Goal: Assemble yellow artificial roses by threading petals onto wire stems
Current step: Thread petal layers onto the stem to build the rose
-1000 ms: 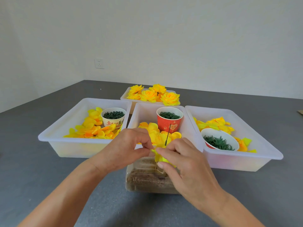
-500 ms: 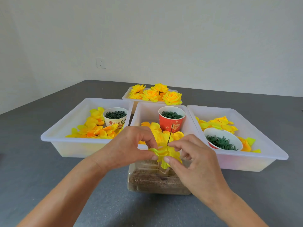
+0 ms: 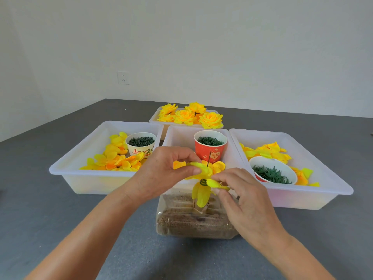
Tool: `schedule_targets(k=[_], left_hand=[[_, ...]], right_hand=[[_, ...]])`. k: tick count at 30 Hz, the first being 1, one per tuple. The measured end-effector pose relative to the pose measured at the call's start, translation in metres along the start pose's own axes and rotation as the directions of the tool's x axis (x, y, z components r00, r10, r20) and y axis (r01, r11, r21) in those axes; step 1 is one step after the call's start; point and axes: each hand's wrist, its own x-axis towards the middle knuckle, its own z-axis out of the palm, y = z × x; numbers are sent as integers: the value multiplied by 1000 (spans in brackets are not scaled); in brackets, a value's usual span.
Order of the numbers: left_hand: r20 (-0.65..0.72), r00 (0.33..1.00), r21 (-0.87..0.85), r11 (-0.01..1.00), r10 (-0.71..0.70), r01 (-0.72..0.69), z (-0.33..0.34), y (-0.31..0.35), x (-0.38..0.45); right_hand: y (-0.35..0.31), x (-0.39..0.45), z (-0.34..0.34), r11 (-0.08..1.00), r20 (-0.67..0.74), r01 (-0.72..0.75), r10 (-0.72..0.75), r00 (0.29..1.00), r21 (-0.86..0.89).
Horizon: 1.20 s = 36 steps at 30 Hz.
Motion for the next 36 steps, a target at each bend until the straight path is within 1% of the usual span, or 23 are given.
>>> schedule_targets(k=[3,6,8,10,12,13,15,17,19,25,27,30,36], left_hand=[[-89,996,-3,1000,-6,6,5,-1,0],[-203,977,-37,997,-71,64,10,-7,-6],[-265,962,-28,998,-65,60,15,-12,-14],[-376,927,70,997,7,21,23,-14,-24],[-493,862,211,977,119,-15,34,-17,-34],[-523,838,255,967,156,-21,41,-18,-38],[-543,826,281,960,155,5,56,-20,-42],[-563,823,256,963,77,85,66,-19,-39],[-581,813,216,967,19,132,72,-18,-34],[-593,804,137,979,-43,153,78,-10,-28],[-577,813,105,980,-77,167,79,-9,-27],[-549,830,121,974,-96,192,78,-7,-25],[-540,831,110,968,-131,224,76,-3,-21]], right_hand=[[1,4,1,999,-17,-33,33,999,42],[2,8,4,988,-8,-109,110,994,111],[3,11,7,984,-9,-133,135,991,116],[4,13,10,981,-21,-149,153,988,120],[4,15,12,978,-37,-157,164,986,140],[4,15,13,976,-43,-159,167,985,148],[4,16,13,974,-48,-160,169,984,158],[4,16,13,974,-40,-152,160,986,167],[3,17,12,979,-19,-132,136,990,155],[4,21,8,998,6,-29,29,1000,61],[4,19,7,999,4,19,-19,1000,33],[4,18,7,997,-23,74,-74,997,-14],[4,18,12,983,-117,150,-162,980,-107]])
